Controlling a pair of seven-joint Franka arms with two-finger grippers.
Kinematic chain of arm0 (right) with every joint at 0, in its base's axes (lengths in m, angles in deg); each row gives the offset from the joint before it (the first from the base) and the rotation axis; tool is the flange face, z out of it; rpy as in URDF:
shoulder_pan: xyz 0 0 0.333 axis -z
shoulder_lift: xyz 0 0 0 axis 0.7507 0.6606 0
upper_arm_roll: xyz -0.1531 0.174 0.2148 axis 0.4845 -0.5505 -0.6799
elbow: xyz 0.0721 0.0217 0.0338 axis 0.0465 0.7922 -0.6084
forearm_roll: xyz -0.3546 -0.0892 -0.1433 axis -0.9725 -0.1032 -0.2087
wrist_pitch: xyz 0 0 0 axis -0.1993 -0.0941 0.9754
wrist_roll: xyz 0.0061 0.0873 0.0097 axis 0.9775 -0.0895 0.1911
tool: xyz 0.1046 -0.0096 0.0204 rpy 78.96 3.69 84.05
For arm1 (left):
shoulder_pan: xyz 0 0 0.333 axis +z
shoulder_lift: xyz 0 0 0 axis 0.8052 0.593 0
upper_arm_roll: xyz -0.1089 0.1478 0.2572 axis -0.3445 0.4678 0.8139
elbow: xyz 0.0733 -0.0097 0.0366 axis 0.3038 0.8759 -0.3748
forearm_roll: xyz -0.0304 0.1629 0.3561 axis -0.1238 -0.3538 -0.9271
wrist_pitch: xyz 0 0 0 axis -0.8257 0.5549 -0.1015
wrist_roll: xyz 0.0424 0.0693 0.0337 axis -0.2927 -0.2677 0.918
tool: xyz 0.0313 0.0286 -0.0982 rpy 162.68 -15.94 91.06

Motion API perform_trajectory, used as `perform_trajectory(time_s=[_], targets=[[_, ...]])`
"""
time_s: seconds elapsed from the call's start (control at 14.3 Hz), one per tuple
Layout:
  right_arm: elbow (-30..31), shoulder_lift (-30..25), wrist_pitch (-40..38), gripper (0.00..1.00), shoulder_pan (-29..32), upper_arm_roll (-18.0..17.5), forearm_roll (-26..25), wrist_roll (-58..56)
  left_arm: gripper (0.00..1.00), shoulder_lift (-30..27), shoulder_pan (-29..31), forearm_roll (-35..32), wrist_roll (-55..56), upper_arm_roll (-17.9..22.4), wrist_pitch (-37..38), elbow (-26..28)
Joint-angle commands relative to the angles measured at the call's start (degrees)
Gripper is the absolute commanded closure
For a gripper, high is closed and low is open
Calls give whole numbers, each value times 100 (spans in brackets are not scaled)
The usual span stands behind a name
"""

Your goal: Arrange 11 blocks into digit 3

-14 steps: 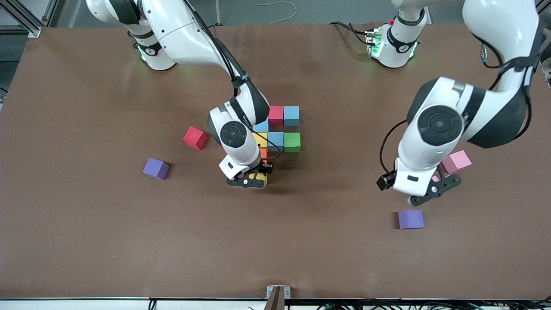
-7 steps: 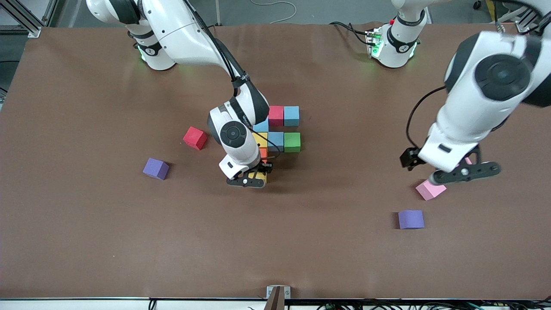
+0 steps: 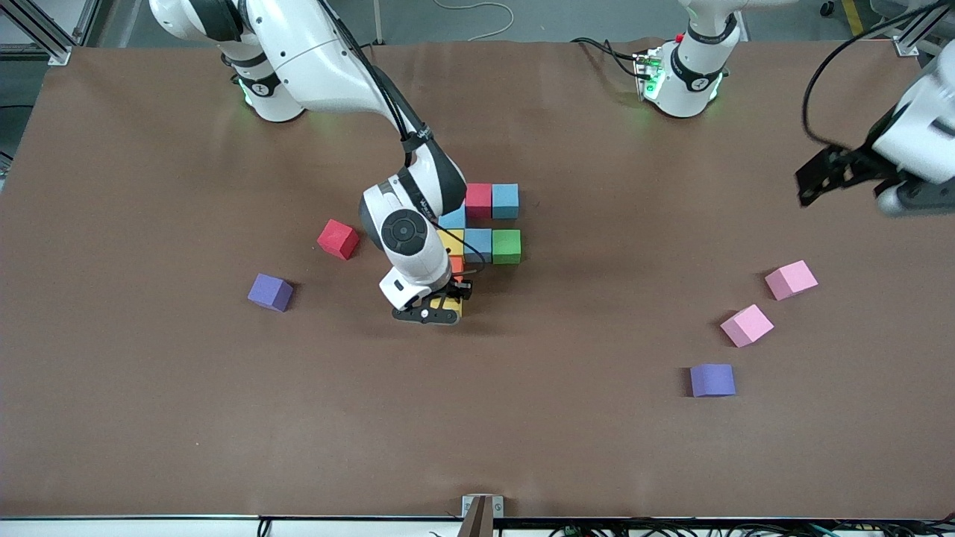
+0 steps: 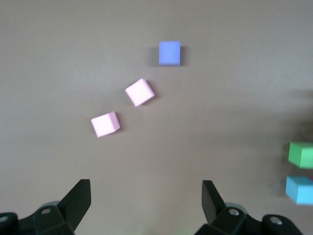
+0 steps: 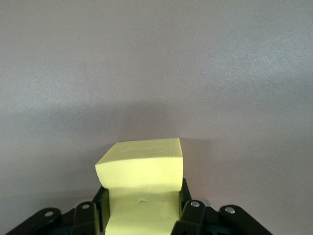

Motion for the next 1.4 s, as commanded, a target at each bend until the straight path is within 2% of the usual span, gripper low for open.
perform_trajectory(time_s=[0.0, 0.21, 0.35, 0.49, 0.63, 1.05, 1.19, 1.33], targets=[[303, -212, 89, 85, -13, -23, 72, -58, 0, -280, -163, 121, -188, 391, -28, 407], [286, -195, 107, 65, -13, -23, 81, -32, 0, -360, -110, 314, -188, 392, -54, 417], [277, -195, 116, 1, -13, -23, 55, -76, 0, -324, -84, 420, -170, 392, -142, 399], [268, -195, 133, 0, -13, -23, 37, -93, 0, -263, -110, 411, -179, 392, -212, 382], [259, -195, 133, 0, -5, -23, 37, -93, 0, -26, -127, 385, -179, 383, -212, 49], [207, -212, 142, 0, -5, -23, 72, -58, 0, 18, -145, 289, -179, 400, -212, 30], [102, -221, 90, 0, -5, -23, 98, -32, 0, 281, -163, 200, -266, 400, -221, -302], [58, -230, 81, 0, -5, -23, 107, -41, 0, 361, -189, 209, -485, 383, -212, -401]])
